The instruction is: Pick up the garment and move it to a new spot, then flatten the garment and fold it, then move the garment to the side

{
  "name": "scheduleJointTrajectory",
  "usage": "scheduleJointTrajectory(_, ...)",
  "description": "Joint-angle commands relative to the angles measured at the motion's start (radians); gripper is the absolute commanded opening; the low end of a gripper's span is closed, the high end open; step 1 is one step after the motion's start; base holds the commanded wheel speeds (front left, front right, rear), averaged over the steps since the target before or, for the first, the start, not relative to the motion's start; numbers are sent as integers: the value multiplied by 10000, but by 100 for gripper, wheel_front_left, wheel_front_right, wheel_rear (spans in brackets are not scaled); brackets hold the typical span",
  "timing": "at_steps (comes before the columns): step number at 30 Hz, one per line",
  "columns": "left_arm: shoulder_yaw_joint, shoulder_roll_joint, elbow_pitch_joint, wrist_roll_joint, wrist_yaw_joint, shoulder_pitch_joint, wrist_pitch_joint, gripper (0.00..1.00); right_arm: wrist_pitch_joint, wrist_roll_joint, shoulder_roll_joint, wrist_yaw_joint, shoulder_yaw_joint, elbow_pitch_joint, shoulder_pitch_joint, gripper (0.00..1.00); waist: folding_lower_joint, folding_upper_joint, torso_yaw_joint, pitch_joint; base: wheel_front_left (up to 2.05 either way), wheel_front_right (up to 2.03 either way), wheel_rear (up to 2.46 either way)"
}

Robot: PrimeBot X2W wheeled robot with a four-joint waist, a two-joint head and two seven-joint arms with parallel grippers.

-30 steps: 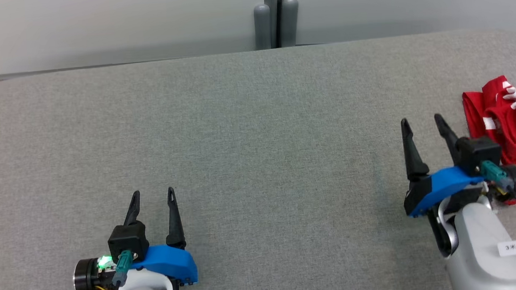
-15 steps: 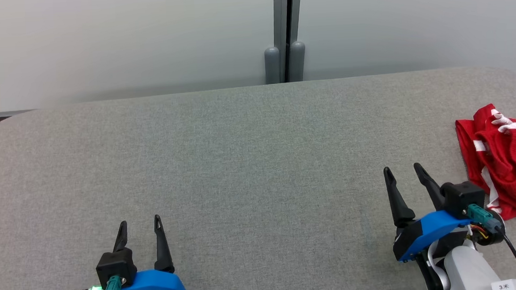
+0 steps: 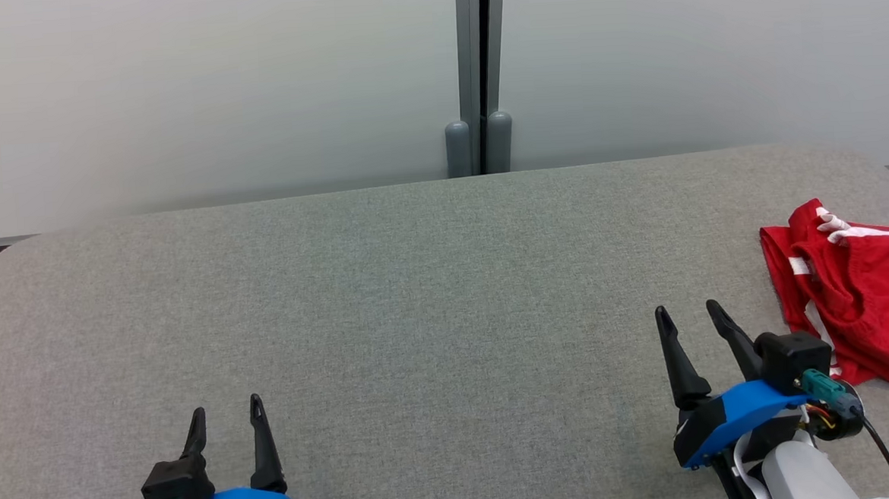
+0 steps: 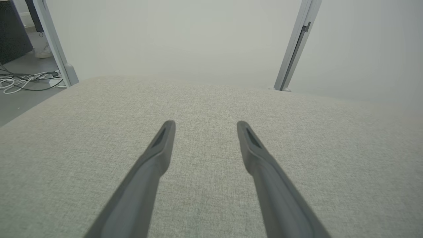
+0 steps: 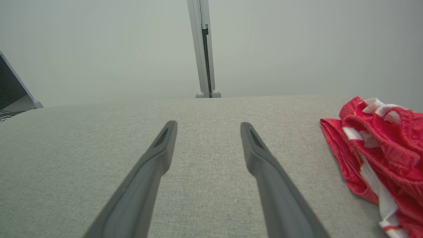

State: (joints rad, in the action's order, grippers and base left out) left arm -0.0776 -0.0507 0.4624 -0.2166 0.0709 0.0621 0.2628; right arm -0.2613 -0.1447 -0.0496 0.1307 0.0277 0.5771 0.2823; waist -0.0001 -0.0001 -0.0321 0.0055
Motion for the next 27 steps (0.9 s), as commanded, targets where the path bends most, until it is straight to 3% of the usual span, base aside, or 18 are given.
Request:
scheduleJointTrajectory(1, 59, 4, -46, -53, -101, -75, 24, 100, -53, -74, -30, 1, 27, -50, -130, 100, 1, 1, 1, 2, 0, 0, 0)
scheduleJointTrajectory(2, 107, 1, -43, -224, -206, -87, 24, 100, -53, -76, -30, 1, 32, -59, -131, 100, 1, 1, 3, 8, 0, 0, 0)
scheduleJointTrajectory(3, 67, 2, -13, -248, -215, 0, -3, 0, 0, -77, 0, 0, 16, -30, 0, 0, 1, 0, 2, 5, 0, 0, 0)
scheduleJointTrajectory(8, 49, 10, 374, -331, -226, -246, -99, 0, 90, -153, 44, 0, -15, 350, -234, 0, 1, 0, 3, 4, 0, 0, 0)
scheduleJointTrajectory(27, 514, 7, -264, -3684, -669, -38, -999, 0, 993, -3728, 27, 0, -361, -579, -603, 0, 1, 0, 51, 0, 0, 0, 0)
